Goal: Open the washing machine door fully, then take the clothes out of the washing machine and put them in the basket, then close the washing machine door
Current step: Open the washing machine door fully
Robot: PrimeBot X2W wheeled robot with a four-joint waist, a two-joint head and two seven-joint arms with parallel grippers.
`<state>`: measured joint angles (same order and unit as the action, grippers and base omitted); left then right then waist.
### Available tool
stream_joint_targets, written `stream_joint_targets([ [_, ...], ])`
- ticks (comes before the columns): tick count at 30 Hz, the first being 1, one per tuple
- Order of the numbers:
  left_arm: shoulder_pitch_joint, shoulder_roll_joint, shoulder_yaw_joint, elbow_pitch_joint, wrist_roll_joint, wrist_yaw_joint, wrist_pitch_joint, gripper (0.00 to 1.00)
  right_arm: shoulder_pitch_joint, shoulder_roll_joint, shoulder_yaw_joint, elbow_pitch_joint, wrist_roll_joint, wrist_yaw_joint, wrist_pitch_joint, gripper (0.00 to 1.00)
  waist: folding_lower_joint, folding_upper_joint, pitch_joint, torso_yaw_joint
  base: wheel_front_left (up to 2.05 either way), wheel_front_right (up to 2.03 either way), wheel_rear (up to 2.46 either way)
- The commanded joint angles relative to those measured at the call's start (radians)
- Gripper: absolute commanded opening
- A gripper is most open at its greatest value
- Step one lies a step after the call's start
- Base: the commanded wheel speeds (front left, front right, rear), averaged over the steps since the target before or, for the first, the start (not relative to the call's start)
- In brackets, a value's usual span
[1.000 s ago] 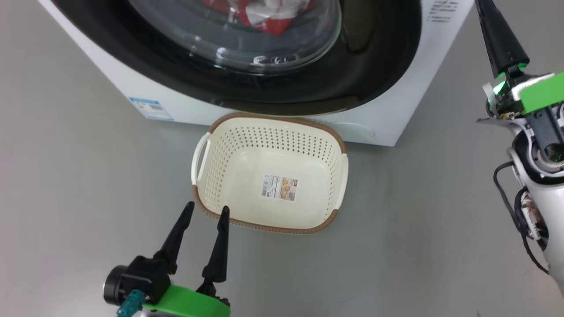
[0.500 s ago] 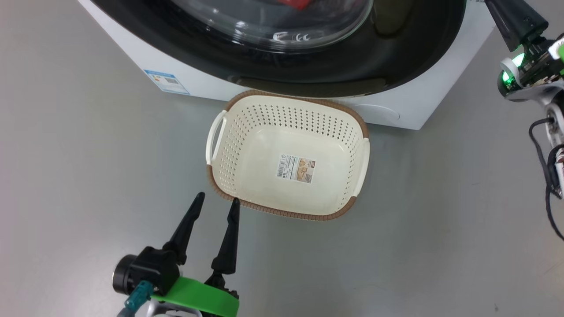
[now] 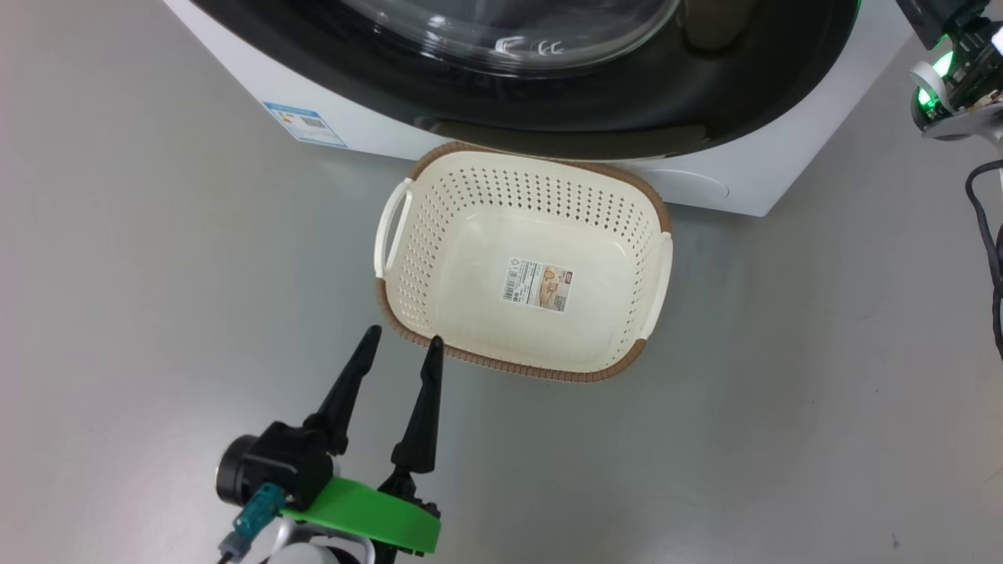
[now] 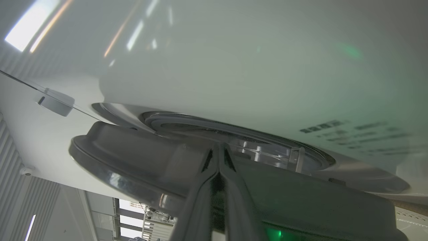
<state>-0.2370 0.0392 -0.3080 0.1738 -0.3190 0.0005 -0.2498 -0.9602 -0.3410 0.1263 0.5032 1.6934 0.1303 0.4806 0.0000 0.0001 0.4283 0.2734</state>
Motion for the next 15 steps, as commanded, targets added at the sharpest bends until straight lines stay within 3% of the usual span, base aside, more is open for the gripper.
stream_joint_targets([
  [1, -0.022, 0.011, 0.023, -0.02, -0.005, 0.006, -0.012, 1.0, -0.018, 0.015, 0.004, -0.026, -0.008, 0.0, 0.02, 0.0, 0.0, -0.0001, -0.002, 0.0, 0.0, 0.0, 0.0],
  [15, -0.018, 0.011, 0.023, -0.017, -0.006, 0.008, -0.012, 1.0, 0.021, 0.052, 0.024, -0.037, -0.05, 0.0, 0.09, 0.0, 0.0, -0.0001, -0.035, -0.009, 0.0, 0.0, 0.0],
])
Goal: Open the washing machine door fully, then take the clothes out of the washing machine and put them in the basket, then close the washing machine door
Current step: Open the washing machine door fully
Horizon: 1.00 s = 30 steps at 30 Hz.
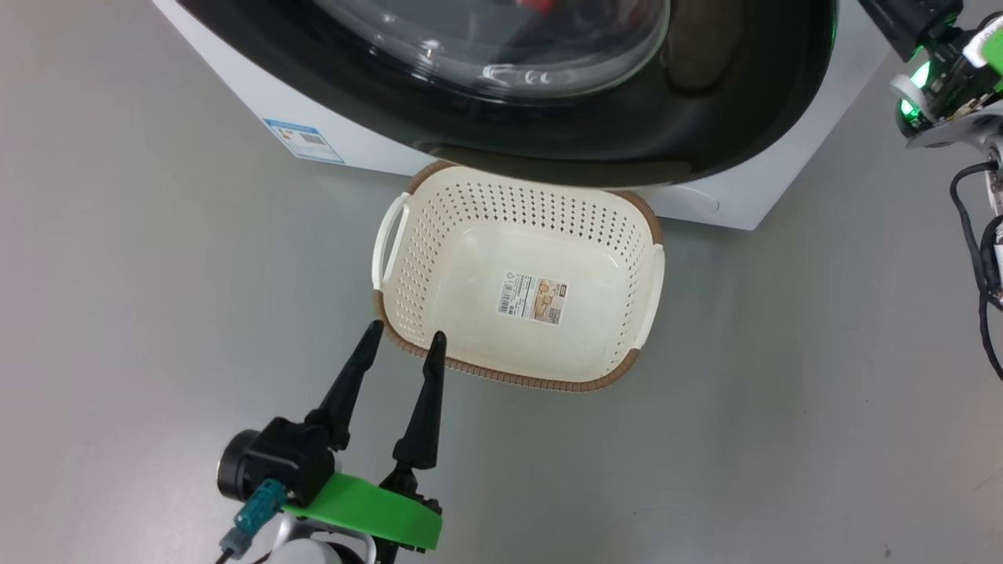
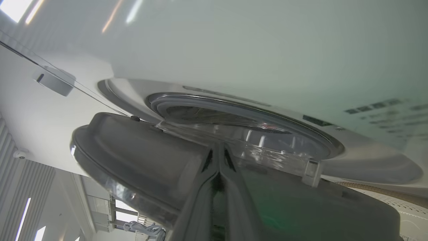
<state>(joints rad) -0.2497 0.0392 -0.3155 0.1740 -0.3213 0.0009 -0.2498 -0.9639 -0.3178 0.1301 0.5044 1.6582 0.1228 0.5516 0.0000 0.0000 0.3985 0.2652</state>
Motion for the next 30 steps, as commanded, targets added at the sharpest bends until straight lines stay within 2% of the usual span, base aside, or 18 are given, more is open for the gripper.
stream_joint_targets([
  [1, -0.004, 0.011, 0.03, -0.016, -0.003, 0.007, -0.012, 1.0, 0.029, 0.031, 0.021, -0.039, -0.017, 0.008, 0.023, 0.0, 0.0, 0.0, -0.01, -0.002, 0.0, 0.0, 0.0],
  [30, 0.056, 0.011, 0.065, -0.008, 0.017, -0.004, -0.012, 1.0, 0.216, 0.115, 0.076, -0.115, -0.054, 0.008, 0.116, 0.0, 0.0, 0.0, -0.137, -0.043, 0.0, 0.0, 0.0],
])
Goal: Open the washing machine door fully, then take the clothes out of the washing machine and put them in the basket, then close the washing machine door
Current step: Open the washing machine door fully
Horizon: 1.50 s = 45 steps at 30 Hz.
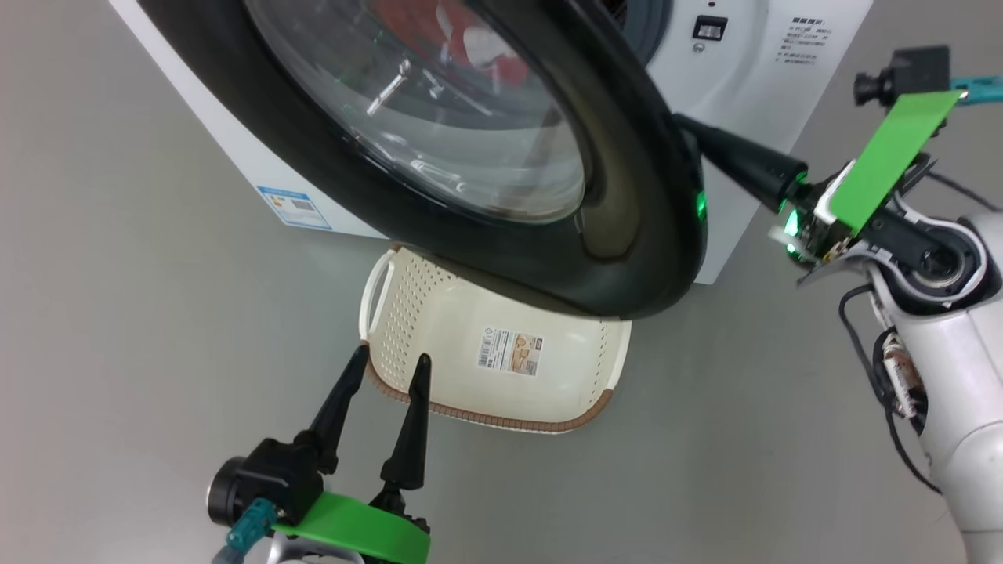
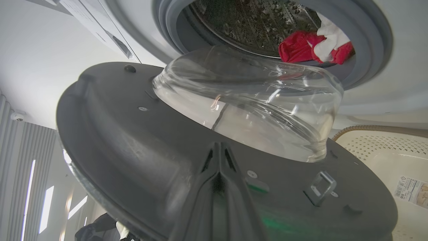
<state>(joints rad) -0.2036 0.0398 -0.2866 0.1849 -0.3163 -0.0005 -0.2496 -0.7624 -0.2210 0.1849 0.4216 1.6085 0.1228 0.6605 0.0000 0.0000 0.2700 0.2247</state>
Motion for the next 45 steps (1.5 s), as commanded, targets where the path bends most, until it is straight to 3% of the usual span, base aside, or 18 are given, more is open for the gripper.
stream_joint_targets([
  [1, 0.013, 0.01, 0.038, -0.019, 0.014, -0.003, -0.012, 1.0, 0.023, 0.023, 0.024, -0.038, -0.005, 0.008, 0.01, 0.0, 0.0, 0.0, -0.012, -0.004, 0.0, 0.0, 0.0],
  [17, 0.062, 0.01, 0.059, -0.022, 0.029, -0.014, -0.012, 1.0, 0.145, 0.081, 0.058, -0.134, 0.006, 0.008, 0.081, 0.0, 0.0, 0.0, -0.07, -0.006, 0.0, 0.0, 0.0],
  [29, 0.066, 0.01, 0.065, -0.031, 0.029, -0.013, -0.012, 1.0, 0.16, 0.086, 0.04, -0.14, -0.03, 0.008, 0.05, 0.01, 0.0, 0.0, -0.065, -0.004, 0.0, 0.0, 0.0],
  [32, 0.068, 0.01, 0.069, -0.031, 0.029, -0.012, -0.012, 1.0, 0.167, 0.086, 0.026, -0.128, -0.036, 0.008, 0.028, 0.16, 0.0, 0.0, -0.069, -0.008, 0.0, 0.0, 0.0],
  [34, 0.069, 0.01, 0.073, -0.031, 0.029, -0.012, -0.012, 1.0, 0.173, 0.086, 0.016, -0.12, -0.04, 0.008, 0.009, 0.37, 0.0, 0.0, -0.071, -0.012, 0.0, 0.0, 0.0],
  [36, 0.07, 0.01, 0.076, -0.03, 0.03, -0.013, -0.012, 1.0, 0.182, 0.086, 0.007, -0.114, -0.042, 0.008, -0.006, 0.44, 0.0, 0.0, -0.075, -0.017, 0.0, 0.0, 0.0],
  [37, 0.07, 0.01, 0.078, -0.029, 0.03, -0.014, -0.012, 1.0, 0.188, 0.085, 0.003, -0.112, -0.046, 0.008, -0.016, 0.64, 0.0, 0.0, -0.077, -0.019, 0.0, 0.0, 0.0],
  [38, 0.071, 0.01, 0.08, -0.029, 0.031, -0.015, -0.012, 1.0, 0.195, 0.085, 0.001, -0.11, -0.05, 0.008, -0.024, 1.0, 0.0, 0.0, -0.078, -0.022, 0.0, 0.0, 0.0],
  [45, 0.079, 0.01, 0.103, -0.022, 0.043, -0.023, -0.012, 1.0, 0.251, 0.077, -0.015, -0.092, -0.066, 0.008, -0.083, 1.0, 0.0, 0.0, -0.093, -0.05, 0.0, 0.0, 0.0],
])
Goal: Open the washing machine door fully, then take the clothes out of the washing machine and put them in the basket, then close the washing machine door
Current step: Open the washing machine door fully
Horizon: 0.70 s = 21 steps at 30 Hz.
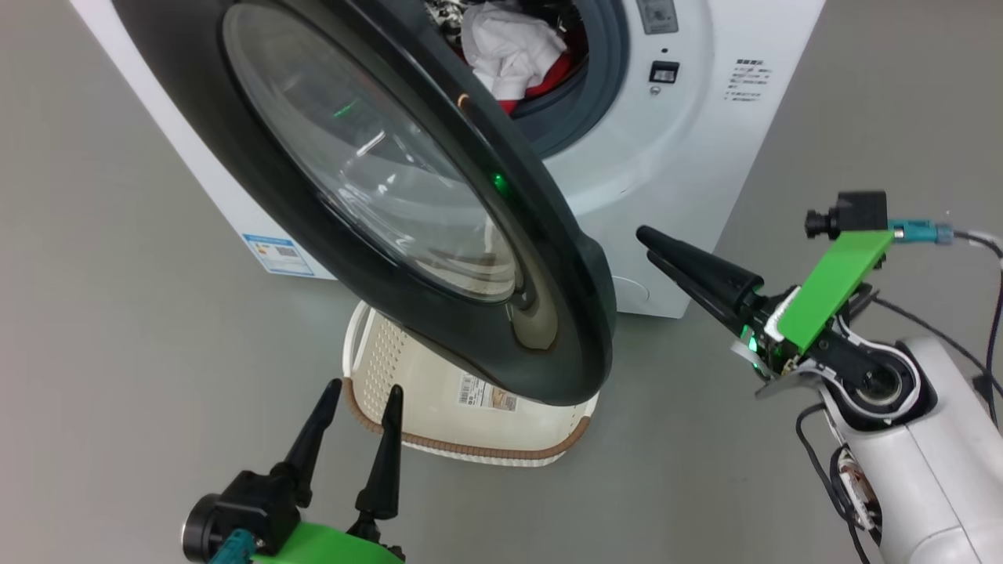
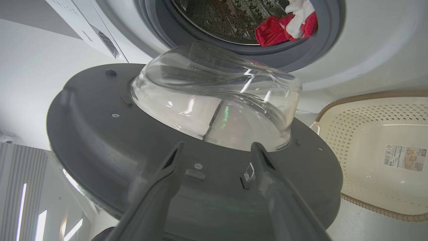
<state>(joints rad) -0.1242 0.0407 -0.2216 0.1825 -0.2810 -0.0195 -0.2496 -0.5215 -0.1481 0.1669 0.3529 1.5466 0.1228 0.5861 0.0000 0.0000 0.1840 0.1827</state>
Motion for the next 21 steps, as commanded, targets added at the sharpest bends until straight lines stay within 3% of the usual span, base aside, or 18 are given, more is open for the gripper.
stream_joint_targets([
  [1, 0.002, 0.009, 0.041, -0.018, 0.01, -0.005, -0.012, 1.0, 0.018, 0.002, 0.001, -0.02, -0.006, 0.008, -0.016, 1.0, 0.0, 0.0, -0.01, -0.012, 0.0, 0.0, 0.0],
  [21, 0.041, 0.009, 0.092, -0.003, 0.035, -0.03, -0.012, 1.0, 0.236, -0.02, -0.027, 0.024, -0.015, 0.008, -0.188, 1.0, 0.0, 0.0, -0.049, -0.074, 0.0, 0.0, 0.0],
])
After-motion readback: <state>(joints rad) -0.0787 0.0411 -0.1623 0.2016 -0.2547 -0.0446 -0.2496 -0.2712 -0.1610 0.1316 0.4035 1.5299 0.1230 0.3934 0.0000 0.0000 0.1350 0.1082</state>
